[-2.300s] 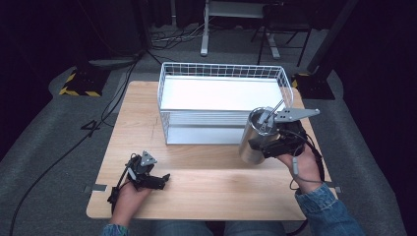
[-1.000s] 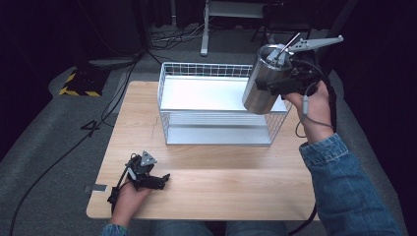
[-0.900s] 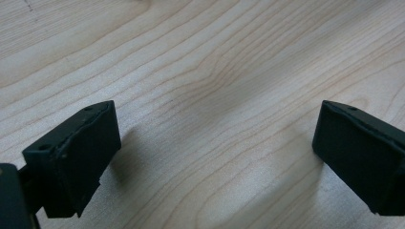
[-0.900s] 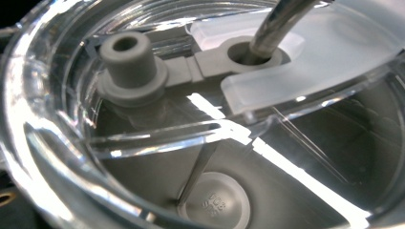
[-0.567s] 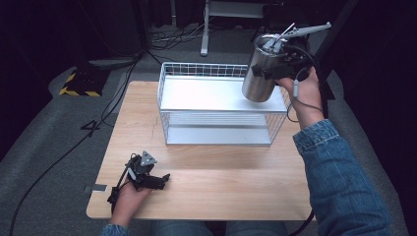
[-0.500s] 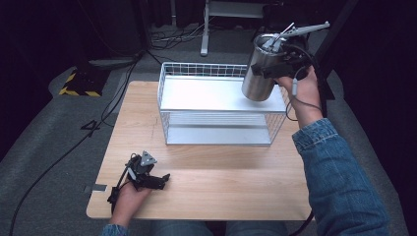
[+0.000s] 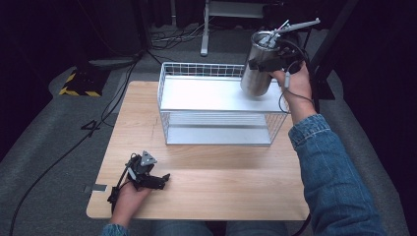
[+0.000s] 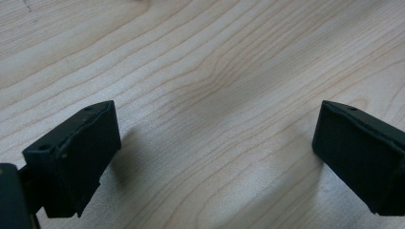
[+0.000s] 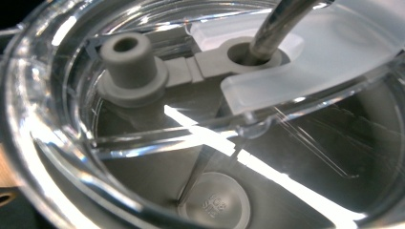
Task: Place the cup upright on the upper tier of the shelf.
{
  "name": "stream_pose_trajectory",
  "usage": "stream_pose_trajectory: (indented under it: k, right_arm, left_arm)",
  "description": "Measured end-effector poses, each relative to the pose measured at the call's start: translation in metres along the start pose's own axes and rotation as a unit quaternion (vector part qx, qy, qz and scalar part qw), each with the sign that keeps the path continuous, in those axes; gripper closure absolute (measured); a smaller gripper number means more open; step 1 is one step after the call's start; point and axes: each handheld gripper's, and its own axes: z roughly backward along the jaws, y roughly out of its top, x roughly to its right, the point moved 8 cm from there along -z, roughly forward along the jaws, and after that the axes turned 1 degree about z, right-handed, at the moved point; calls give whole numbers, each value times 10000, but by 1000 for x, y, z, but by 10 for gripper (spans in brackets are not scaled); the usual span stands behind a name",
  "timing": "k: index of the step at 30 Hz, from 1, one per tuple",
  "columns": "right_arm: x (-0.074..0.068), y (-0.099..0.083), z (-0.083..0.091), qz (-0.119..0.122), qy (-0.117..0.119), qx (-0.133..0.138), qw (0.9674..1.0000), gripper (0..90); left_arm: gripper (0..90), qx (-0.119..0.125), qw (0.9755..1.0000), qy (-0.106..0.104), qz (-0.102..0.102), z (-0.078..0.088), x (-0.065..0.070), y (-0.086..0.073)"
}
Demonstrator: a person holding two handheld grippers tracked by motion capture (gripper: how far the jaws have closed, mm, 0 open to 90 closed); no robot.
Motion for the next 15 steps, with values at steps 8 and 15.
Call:
stream_pose_trajectory:
  k: [8, 15]
  right_arm:
    - [0, -4, -11, -30, 46, -123, 9999, 37]
    - [1, -9, -17, -102, 84, -163, 9998, 37]
  left_arm:
    - [30, 17, 10000, -3, 3, 0, 0, 0]
    - [30, 21, 10000, 1, 9, 0, 0, 0]
